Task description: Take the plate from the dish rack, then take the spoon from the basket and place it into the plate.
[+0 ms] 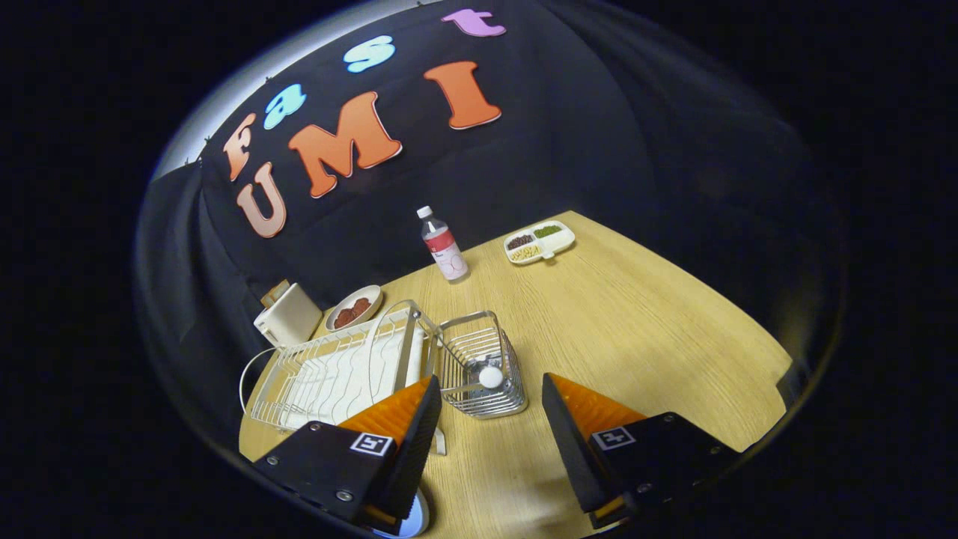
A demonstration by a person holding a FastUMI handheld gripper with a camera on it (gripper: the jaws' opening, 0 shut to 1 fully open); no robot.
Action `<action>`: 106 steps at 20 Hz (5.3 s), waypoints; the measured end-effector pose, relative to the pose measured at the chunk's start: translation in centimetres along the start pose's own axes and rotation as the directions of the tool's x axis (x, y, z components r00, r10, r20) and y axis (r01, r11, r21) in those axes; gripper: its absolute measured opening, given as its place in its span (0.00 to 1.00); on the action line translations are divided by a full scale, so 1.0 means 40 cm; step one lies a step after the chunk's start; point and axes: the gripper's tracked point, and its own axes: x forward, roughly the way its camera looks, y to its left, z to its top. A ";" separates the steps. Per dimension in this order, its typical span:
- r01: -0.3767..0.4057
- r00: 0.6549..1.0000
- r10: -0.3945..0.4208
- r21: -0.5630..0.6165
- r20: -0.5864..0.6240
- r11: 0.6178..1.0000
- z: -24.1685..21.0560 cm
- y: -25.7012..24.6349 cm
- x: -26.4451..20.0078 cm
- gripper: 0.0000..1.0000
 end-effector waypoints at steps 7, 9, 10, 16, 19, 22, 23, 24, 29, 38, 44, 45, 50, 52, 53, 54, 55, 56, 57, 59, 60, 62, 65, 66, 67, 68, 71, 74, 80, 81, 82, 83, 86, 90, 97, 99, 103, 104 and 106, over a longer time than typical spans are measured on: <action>0.021 0.999 -0.013 -0.149 0.052 0.989 0.014 0.027 0.049 0.50; 0.021 0.998 -0.013 -0.162 0.054 0.987 0.027 0.038 0.055 0.37; 0.027 0.999 -0.019 -0.166 0.050 0.986 0.030 0.040 0.059 0.26; 0.012 1.000 -0.012 -0.148 0.001 0.989 0.038 0.065 0.074 0.12; 0.037 0.999 -0.037 -0.118 0.001 0.992 0.071 0.065 0.056 0.09; 0.038 0.999 -0.036 -0.125 0.020 0.991 0.113 0.078 0.020 0.09; 0.034 0.999 -0.031 -0.132 0.027 0.991 0.127 0.085 0.003 0.09; 0.031 0.999 -0.026 -0.139 0.038 0.990 0.139 0.093 -0.012 0.09; -0.029 0.996 0.044 -0.183 0.078 0.983 0.203 0.153 -0.113 0.08; -0.248 0.968 0.250 -0.130 -0.001 0.960 0.146 0.289 -0.240 0.09; -0.376 0.925 0.367 -0.099 -0.099 0.921 0.034 0.390 -0.269 0.09; -0.392 0.918 0.380 -0.109 -0.111 0.914 0.018 0.405 -0.273 0.09; -0.452 0.885 0.417 -0.165 -0.205 0.877 -0.090 0.450 -0.282 0.09; -0.462 0.876 0.416 -0.174 -0.243 0.870 -0.133 0.457 -0.271 0.09; -0.465 0.872 0.415 -0.178 -0.257 0.867 -0.152 0.459 -0.268 0.09; -0.472 0.867 0.417 -0.183 -0.272 0.862 -0.172 0.462 -0.266 0.09; -0.479 0.863 0.420 -0.189 -0.282 0.857 -0.188 0.467 -0.263 0.09; -0.483 0.859 0.420 -0.196 -0.292 0.853 -0.206 0.465 -0.259 0.08; -0.486 0.858 0.419 -0.207 -0.297 0.849 -0.218 0.466 -0.257 0.09; -0.494 0.858 0.423 -0.239 -0.293 0.836 -0.235 0.474 -0.252 0.09; -0.499 0.855 0.422 -0.253 -0.301 0.829 -0.251 0.473 -0.251 0.09; -0.506 0.848 0.414 -0.274 -0.331 0.818 -0.283 0.463 -0.251 0.09; -0.511 0.845 0.419 -0.275 -0.332 0.814 -0.298 0.455 -0.247 0.10; -0.512 0.844 0.417 -0.278 -0.337 0.813 -0.306 0.446 -0.249 0.10; -0.512 0.843 0.413 -0.282 -0.344 0.811 -0.317 0.437 -0.247 0.10; -0.509 0.844 0.403 -0.291 -0.354 0.810 -0.331 0.428 -0.244 0.10; -0.485 0.843 0.335 -0.328 -0.421 0.811 -0.401 0.376 -0.238 0.12; -0.468 0.846 0.292 -0.357 -0.447 0.809 -0.434 0.352 -0.238 0.14; -0.418 0.844 0.224 -0.335 -0.488 0.844 -0.432 0.330 -0.247 0.18; -0.415 0.850 0.236 -0.322 -0.472 0.851 -0.399 0.335 -0.247 0.19; -0.413 0.854 0.243 -0.313 -0.460 0.855 -0.366 0.338 -0.259 0.22; -0.405 0.866 0.249 -0.315 -0.434 0.858 -0.323 0.344 -0.268 0.24; -0.388 0.908 0.293 -0.333 -0.301 0.859 -0.158 0.382 -0.281 0.27; -0.347 0.937 0.339 -0.359 -0.087 0.866 0.078 0.429 -0.314 0.37; -0.261 0.926 0.344 -0.399 0.154 0.879 0.350 0.461 -0.402 0.68; -0.224 0.931 0.318 -0.406 0.181 0.886 0.387 0.453 -0.420 0.77; -0.183 0.916 0.307 -0.411 0.260 0.893 0.456 0.466 -0.460 0.85; -0.176 0.910 0.307 -0.409 0.281 0.895 0.470 0.468 -0.472 0.87; -0.161 0.891 0.312 -0.414 0.330 0.896 0.505 0.475 -0.505 0.88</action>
